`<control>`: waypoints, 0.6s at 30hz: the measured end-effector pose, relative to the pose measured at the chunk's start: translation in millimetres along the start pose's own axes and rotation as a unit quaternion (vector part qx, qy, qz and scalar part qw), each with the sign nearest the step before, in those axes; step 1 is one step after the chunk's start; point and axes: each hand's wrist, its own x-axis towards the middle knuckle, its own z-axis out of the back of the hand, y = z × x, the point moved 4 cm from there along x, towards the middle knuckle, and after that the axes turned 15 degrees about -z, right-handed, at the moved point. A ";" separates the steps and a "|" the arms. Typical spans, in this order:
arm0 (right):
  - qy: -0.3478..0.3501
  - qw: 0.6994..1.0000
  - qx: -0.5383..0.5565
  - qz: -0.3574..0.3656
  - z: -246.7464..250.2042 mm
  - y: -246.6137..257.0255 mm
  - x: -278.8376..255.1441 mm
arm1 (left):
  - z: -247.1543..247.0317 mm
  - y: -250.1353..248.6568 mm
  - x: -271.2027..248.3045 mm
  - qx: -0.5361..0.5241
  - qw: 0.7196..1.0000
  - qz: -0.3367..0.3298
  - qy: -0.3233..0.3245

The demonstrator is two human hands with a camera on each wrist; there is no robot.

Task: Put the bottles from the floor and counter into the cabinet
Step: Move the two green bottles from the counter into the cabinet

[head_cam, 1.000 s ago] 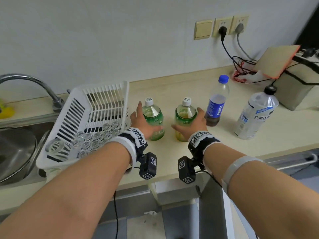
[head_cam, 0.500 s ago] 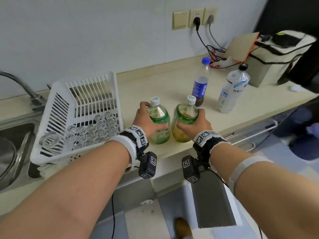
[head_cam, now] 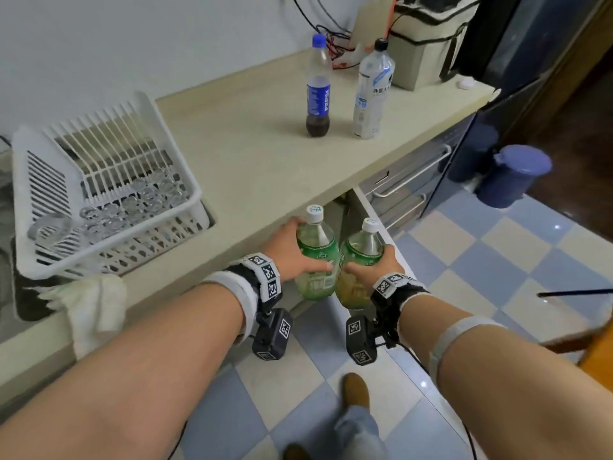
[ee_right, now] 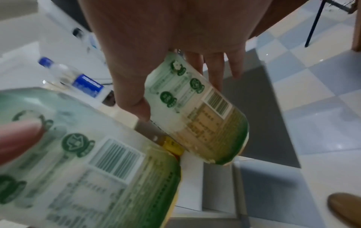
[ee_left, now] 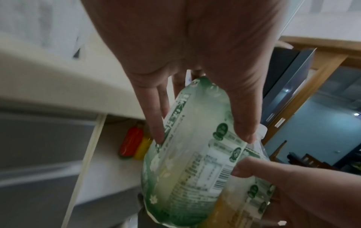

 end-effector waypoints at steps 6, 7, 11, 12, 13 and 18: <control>-0.043 0.998 -0.054 0.006 -6.3 -34.1 35.1 | -56.3 59.8 -17.5 -0.018 0.998 0.066 0.017; -0.047 0.997 -0.058 0.013 -8.1 -35.6 39.8 | -62.6 67.8 -18.4 -0.019 0.997 0.074 0.009; -0.051 0.996 -0.071 0.020 -19.9 -42.5 65.0 | -81.2 98.2 -8.2 -0.027 0.995 0.093 -0.038; -0.049 0.996 -0.076 0.021 -23.8 -42.9 74.4 | -85.8 107.9 -3.5 -0.031 0.993 0.098 -0.054; -0.042 0.995 -0.081 0.028 -29.1 -42.8 85.9 | -90.8 118.6 2.6 -0.034 0.991 0.104 -0.071; 0.003 0.990 -0.113 0.079 -70.5 -33.6 157.7 | -119.9 177.9 41.3 -0.046 0.979 0.132 -0.146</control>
